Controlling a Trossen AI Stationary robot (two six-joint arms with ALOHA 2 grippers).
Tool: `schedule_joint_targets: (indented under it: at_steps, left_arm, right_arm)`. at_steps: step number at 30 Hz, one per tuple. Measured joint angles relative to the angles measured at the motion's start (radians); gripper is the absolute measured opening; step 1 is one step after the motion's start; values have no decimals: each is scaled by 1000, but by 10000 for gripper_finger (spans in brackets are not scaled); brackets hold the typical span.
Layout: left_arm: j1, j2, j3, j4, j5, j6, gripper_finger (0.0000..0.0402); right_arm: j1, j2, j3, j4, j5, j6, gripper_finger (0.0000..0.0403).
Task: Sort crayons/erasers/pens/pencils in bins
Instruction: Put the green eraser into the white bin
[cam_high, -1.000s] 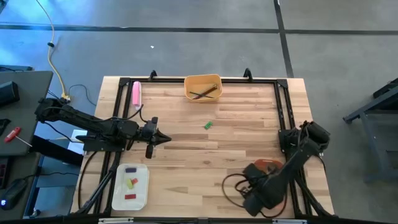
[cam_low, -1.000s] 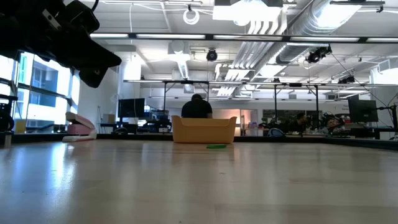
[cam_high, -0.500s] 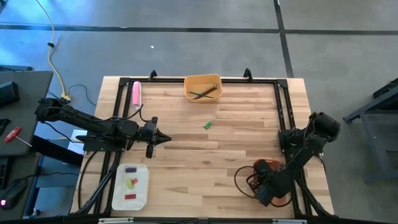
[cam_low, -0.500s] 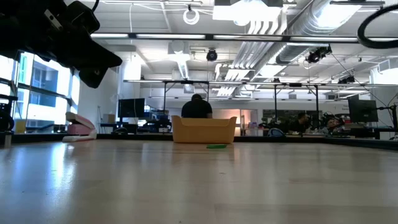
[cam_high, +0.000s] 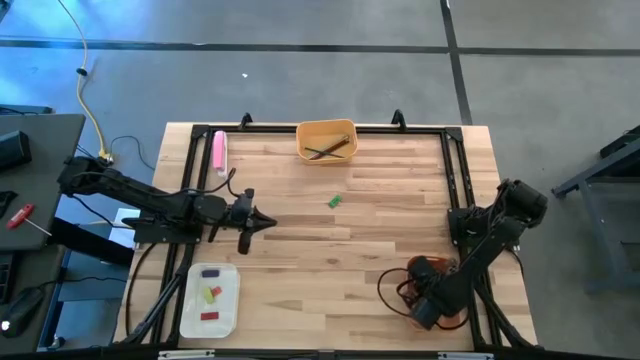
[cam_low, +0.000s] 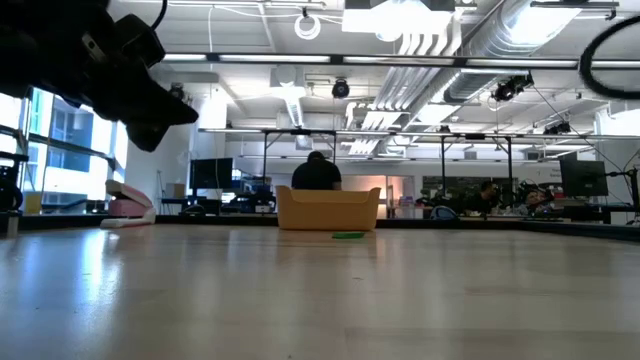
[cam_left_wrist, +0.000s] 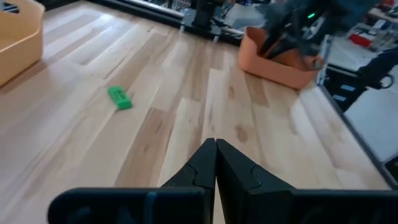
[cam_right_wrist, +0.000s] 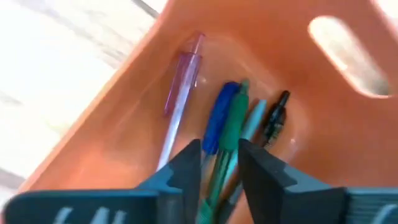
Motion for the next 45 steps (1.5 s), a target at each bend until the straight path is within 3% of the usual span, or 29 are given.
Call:
schedule_joint_targets:
  at_steps: [7, 10, 15, 19, 23, 25, 28, 33, 36, 40, 45]
  left_arm:
    - [0, 15, 0, 4, -28, -21, 0]
    - [0, 15, 0, 4, -28, -21, 0]
    - [0, 15, 0, 4, -28, -18, 0]
    - [0, 15, 0, 15, -31, 8, 0]
    - [0, 15, 0, 27, -33, 18, 0]
    - [0, 15, 0, 29, -33, 32, 0]
    - [0, 15, 0, 30, -33, 43, 0]
    - [0, 16, 0, 30, -31, 43, 0]
    - [0, 16, 0, 30, -29, 43, 0]
    - [0, 16, 0, 31, -29, 43, 0]
    - [0, 16, 0, 32, -38, 57, 0]
  right_arm:
    - [1, 0, 163, -181, 0, -142, 133]
    - [10, 0, 263, -274, 22, -205, 122]
    - [-6, 0, 358, -389, 217, -295, 68]
    - [-89, -1, 353, -346, 416, -445, 9]
    - [-256, -18, 277, -81, 478, -702, 10]
    - [-348, -36, 200, 135, 458, -879, 3]
    - [-488, -59, 64, 467, 341, -1113, 3]
    - [-700, -73, -132, 898, 174, -1362, 2]
    - [-814, -63, -178, 998, 153, -1449, 2]
    - [-951, -49, -180, 1008, 118, -1545, 11]
    - [-1084, -39, -180, 1009, -20, -1735, 69]
